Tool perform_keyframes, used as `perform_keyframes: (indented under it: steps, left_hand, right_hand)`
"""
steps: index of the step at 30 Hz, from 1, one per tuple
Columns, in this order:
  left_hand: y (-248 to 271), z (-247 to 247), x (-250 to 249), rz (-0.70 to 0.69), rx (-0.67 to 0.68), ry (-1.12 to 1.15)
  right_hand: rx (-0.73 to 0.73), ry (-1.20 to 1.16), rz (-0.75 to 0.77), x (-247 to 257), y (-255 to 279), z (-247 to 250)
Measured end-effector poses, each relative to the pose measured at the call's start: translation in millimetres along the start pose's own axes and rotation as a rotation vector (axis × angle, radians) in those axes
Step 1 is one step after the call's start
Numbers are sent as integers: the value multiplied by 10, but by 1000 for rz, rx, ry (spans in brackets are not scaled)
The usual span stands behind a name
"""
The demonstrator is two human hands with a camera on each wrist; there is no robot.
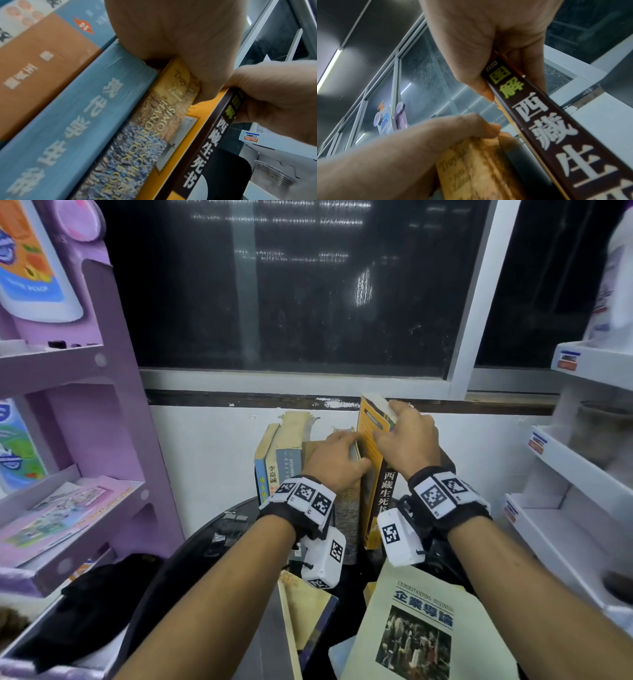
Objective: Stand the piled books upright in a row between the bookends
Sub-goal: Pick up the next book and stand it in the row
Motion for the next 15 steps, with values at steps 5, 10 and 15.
perform_keyframes:
  steps: [5, 10, 15]
  left_hand:
    - [10, 23, -18, -15, 92, -27]
    - [-8, 13, 37, 2, 183, -103]
    - [-25, 4, 61, 7, 134, -49]
  right_hand:
    - [34, -37, 5, -63, 42, -132]
    - [71, -27, 18, -95, 85, -212]
    - [131, -63, 20, -106, 92, -245]
Point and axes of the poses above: each hand's wrist, its own y-axis away from the middle knuckle, its own z-axis out of the back of the hand, x = y × z, the point moved 6 cm from there along -y, towards the middle knuckle, and after that the axes turned 1 degree about x, right-handed, at the moved point
